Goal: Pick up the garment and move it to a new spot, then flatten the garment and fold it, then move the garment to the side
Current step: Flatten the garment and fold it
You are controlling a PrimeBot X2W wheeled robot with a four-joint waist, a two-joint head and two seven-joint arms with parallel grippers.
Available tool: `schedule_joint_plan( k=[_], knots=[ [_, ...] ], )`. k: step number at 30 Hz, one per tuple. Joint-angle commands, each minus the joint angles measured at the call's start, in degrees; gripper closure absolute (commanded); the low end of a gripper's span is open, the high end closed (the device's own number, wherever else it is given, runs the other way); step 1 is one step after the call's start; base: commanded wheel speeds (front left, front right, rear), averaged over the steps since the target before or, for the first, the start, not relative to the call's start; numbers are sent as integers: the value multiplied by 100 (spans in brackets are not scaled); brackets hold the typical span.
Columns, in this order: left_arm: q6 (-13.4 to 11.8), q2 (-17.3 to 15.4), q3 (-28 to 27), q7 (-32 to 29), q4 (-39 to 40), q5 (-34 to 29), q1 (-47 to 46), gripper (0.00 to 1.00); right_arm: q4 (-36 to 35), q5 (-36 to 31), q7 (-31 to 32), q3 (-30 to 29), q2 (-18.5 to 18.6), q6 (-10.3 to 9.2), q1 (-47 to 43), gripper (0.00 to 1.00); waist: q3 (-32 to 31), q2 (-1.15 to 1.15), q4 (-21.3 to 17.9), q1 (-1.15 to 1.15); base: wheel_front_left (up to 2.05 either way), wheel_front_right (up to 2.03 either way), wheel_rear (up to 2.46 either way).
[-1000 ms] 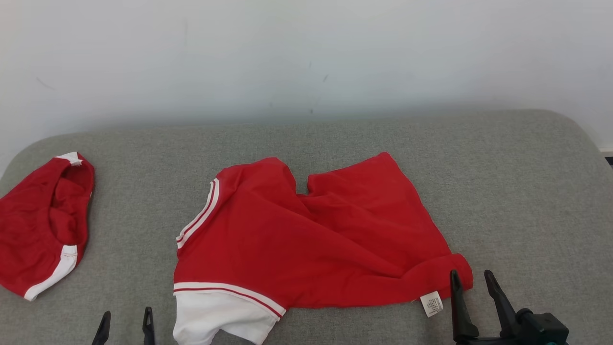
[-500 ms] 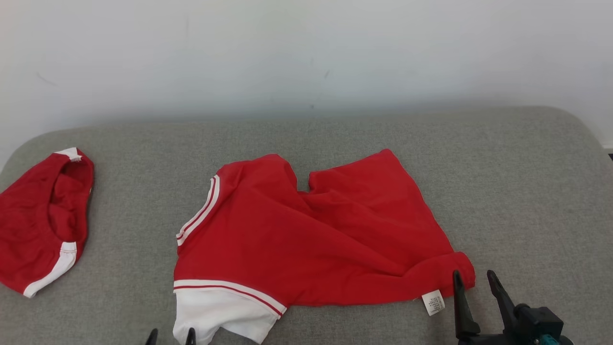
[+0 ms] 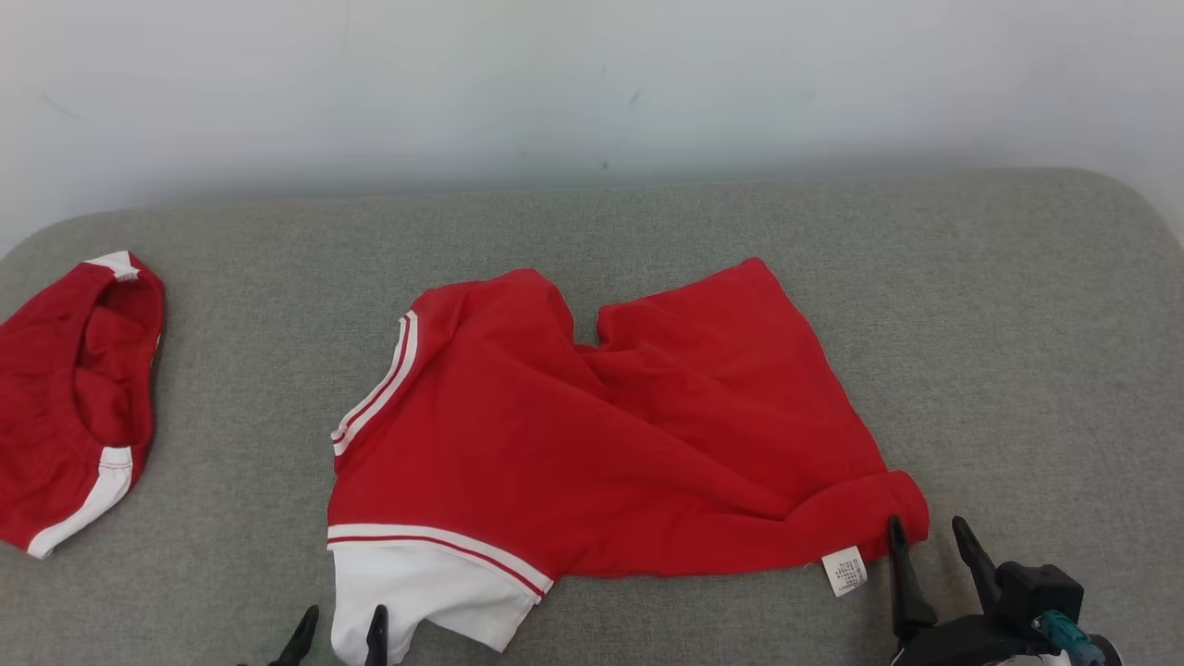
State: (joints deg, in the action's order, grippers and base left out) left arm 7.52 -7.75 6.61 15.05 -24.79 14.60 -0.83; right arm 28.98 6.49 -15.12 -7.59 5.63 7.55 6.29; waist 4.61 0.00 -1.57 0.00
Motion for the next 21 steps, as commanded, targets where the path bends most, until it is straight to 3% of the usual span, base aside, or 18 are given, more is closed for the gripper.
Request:
schedule_joint_plan(
  k=[1,10,11,13,21],
  knots=[
    [-6,-39,17,19,-54,99,-87,0,77,-9,-5,-22,20,-13,67,0,33,0,4,0,0,0,0],
    [-6,-85,187,19,-384,391,-363,0,704,91,-4,89,57,-13,440,0,121,0,-7,0,0,0,0],
    [-6,-72,224,19,-462,475,-389,24,760,105,-3,109,67,-13,483,53,129,0,-3,0,0,0,0],
    [-6,-101,344,19,-575,534,-480,100,847,135,-4,144,76,-13,552,100,148,0,5,0,0,0,0],
    [-6,-117,452,19,-717,820,-535,100,709,254,-3,169,34,-13,421,100,102,0,15,0,0,0,0]
  ],
)
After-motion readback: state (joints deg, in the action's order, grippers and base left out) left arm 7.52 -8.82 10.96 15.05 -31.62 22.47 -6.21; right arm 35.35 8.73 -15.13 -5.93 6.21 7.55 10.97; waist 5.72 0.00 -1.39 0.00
